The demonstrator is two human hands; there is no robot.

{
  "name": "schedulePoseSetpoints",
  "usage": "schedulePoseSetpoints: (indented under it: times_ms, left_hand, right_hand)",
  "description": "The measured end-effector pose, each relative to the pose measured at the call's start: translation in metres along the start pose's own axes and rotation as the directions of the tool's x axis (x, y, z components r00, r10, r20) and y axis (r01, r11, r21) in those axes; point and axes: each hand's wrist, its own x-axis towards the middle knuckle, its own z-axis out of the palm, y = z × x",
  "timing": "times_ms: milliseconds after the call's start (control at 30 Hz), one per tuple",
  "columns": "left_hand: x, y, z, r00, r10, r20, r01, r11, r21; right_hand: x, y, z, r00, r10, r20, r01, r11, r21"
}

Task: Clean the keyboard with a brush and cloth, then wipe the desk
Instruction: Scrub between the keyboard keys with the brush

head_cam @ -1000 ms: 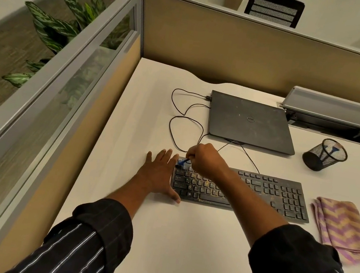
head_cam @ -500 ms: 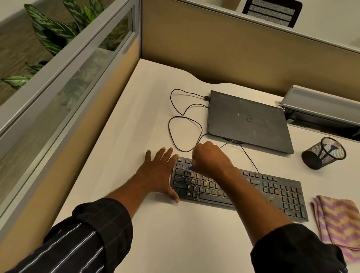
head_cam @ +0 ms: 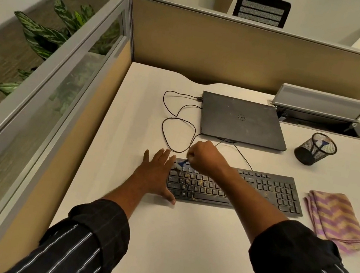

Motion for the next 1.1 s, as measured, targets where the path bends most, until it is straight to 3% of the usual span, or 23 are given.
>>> schedulePoseSetpoints:
  times_ms: [67, 233, 333, 467, 700, 900, 1100]
  left_hand:
    - [0.001, 0.004, 0.0, 1.0, 0.019, 0.003, -0.019, 1.0, 0.004]
    - [0.002, 0.008, 0.001, 0.999, 0.046, 0.005, -0.046, 0.999, -0.006]
    - [0.003, 0.013, -0.002, 0.998, 0.062, 0.004, -0.062, 0.998, -0.004]
    - [0.008, 0.023, -0.003, 0.998, 0.066, 0.001, -0.066, 0.998, -0.006]
    - [0.009, 0.025, -0.005, 0.998, 0.056, 0.014, -0.056, 0.998, 0.001]
    - [0.015, 0.034, -0.005, 0.998, 0.058, 0.02, -0.058, 0.998, 0.012]
    - [0.018, 0.042, -0.006, 0.997, 0.069, 0.028, -0.07, 0.997, 0.031]
  right_hand:
    - [0.0, -0.003, 0.005, 0.999, -0.034, 0.023, 0.034, 0.999, 0.008]
    - [-0.009, 0.011, 0.005, 0.998, 0.07, 0.002, -0.069, 0.99, -0.126]
    - [-0.009, 0.016, -0.004, 0.994, 0.109, 0.011, -0.108, 0.993, -0.054]
    - [-0.007, 0.015, -0.001, 1.0, 0.028, 0.002, -0.028, 0.999, 0.025]
    - [-0.017, 0.039, -0.004, 0.994, 0.107, -0.024, -0.109, 0.989, -0.103]
    - [-0.015, 0.033, -0.009, 0.999, -0.034, 0.027, 0.035, 0.999, -0.038]
    - [-0.031, 0.059, -0.015, 0.996, 0.08, -0.05, -0.087, 0.984, -0.156]
